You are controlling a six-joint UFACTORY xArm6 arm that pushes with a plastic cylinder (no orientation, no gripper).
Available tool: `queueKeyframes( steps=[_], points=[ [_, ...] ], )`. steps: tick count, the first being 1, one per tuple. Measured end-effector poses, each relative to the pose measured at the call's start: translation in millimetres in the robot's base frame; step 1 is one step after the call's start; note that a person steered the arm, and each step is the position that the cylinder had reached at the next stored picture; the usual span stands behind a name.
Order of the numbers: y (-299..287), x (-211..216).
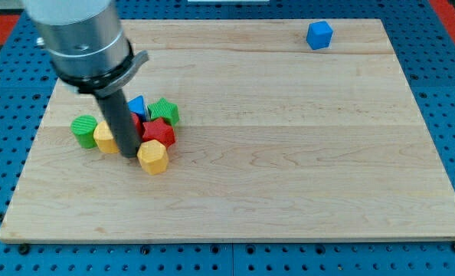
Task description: Push the hexagon to the bottom left
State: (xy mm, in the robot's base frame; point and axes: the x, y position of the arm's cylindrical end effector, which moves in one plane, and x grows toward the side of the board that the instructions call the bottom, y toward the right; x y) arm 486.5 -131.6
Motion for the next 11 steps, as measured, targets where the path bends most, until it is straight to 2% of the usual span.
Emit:
queueKeyframes(
  steps=[2, 6, 9, 10, 11],
  points=[
    [30, -24],
    [29, -25],
    [32, -56],
    [19, -1],
    [9, 24]
  ],
)
